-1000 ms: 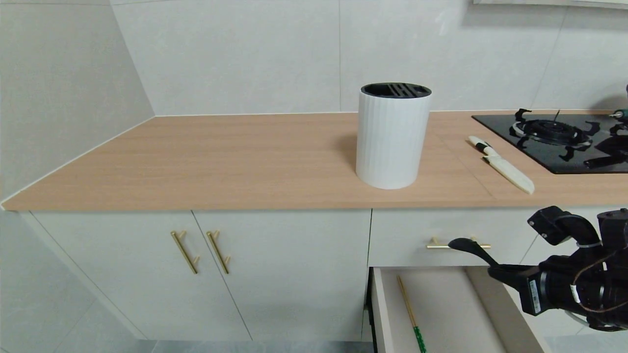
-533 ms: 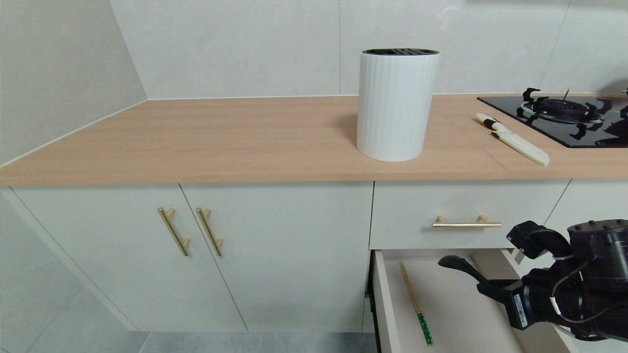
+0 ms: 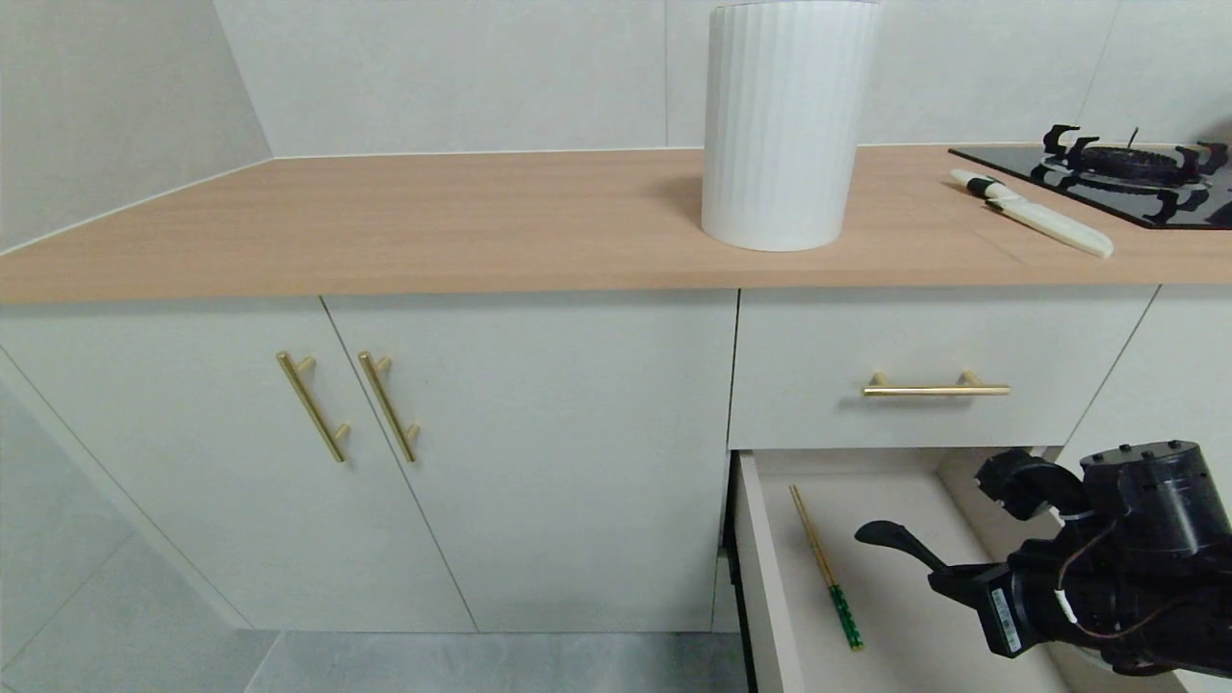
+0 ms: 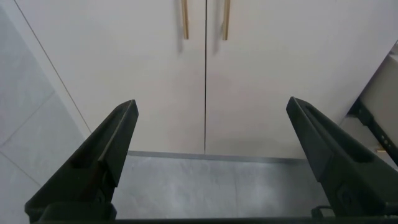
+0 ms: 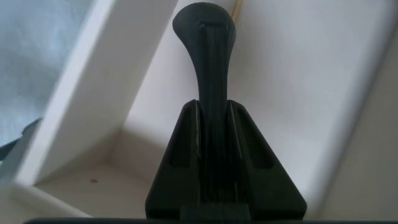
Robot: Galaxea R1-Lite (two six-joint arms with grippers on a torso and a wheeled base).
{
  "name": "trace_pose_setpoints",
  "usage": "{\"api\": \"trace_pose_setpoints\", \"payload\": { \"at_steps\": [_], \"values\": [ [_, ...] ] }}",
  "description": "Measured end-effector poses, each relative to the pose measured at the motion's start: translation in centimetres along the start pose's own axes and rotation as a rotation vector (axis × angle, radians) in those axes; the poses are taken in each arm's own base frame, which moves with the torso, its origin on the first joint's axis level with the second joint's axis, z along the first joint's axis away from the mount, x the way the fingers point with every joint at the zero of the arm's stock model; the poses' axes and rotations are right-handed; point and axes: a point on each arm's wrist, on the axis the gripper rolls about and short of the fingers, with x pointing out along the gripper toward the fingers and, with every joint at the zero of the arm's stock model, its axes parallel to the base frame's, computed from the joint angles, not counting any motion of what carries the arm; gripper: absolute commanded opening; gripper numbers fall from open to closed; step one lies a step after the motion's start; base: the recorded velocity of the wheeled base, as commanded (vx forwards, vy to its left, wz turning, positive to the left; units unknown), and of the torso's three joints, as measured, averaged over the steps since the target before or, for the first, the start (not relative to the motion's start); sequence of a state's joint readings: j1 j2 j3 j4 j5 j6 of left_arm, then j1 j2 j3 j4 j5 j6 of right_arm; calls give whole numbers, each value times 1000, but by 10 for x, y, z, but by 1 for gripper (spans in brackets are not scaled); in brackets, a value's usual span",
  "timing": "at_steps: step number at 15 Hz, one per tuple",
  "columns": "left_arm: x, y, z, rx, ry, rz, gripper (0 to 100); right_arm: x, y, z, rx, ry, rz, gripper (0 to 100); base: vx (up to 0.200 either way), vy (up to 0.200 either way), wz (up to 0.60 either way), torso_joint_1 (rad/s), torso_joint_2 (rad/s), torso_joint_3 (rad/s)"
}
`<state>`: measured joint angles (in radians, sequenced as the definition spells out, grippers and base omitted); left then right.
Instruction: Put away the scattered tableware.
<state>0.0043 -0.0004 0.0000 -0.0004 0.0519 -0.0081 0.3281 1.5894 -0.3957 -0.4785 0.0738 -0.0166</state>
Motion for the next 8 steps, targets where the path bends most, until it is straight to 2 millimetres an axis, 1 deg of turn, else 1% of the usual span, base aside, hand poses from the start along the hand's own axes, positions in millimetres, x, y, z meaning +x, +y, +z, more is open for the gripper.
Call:
{"api": "trace_pose_setpoints", "payload": {
  "at_steps": [5,8],
  "values": [
    [0,0,0,0,0,0,100,1,0,1,0,-3,-1,0,0,0,0,-2,11,8],
    [0,0,0,0,-1,0,100,11,-1,2,4,-16,-26,0,0,0,0,0,0,0]
  ]
}}
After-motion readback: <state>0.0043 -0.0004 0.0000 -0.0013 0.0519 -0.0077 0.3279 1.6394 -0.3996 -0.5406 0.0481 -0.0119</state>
